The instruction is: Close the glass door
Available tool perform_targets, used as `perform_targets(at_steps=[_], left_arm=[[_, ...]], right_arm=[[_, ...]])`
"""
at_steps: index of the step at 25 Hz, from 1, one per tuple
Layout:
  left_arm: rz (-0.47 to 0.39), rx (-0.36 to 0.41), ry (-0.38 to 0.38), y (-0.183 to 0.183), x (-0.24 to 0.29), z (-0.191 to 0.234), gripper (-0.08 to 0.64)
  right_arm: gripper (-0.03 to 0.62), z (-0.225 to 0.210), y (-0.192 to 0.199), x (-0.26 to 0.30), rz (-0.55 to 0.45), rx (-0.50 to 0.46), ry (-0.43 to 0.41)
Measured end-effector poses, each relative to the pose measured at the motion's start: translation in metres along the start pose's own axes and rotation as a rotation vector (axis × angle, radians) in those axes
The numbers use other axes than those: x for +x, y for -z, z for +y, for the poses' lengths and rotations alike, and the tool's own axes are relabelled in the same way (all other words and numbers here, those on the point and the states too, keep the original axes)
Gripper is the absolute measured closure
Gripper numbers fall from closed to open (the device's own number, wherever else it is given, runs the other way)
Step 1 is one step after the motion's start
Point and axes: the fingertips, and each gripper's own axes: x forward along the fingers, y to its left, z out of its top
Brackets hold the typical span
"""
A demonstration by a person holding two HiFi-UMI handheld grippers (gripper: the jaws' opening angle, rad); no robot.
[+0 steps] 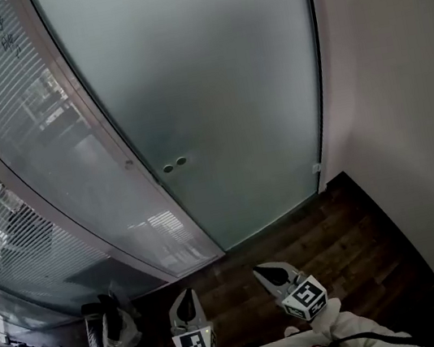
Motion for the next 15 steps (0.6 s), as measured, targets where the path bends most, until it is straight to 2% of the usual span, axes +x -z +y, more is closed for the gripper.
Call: perform_targets(at_steps=[3,7,15], left_arm=[[0.037,-0.048,0.016,0.023,-0.020,-0.010,0.558],[0.040,-0.087,0.015,0.042,-0.064,-0.011,0.558],[0.059,-0.082,-0.035,0.094,-0.193,0.010,0.557]], right_arm=[[0.586,0.017,0.031,-0.016,0.057,0.050,0.014],[0.586,0.066,0.058,-0.040,0.109,0.112,-0.027],[0.586,0.179,0.076,-0.070,0.174,0.089,-0.056]])
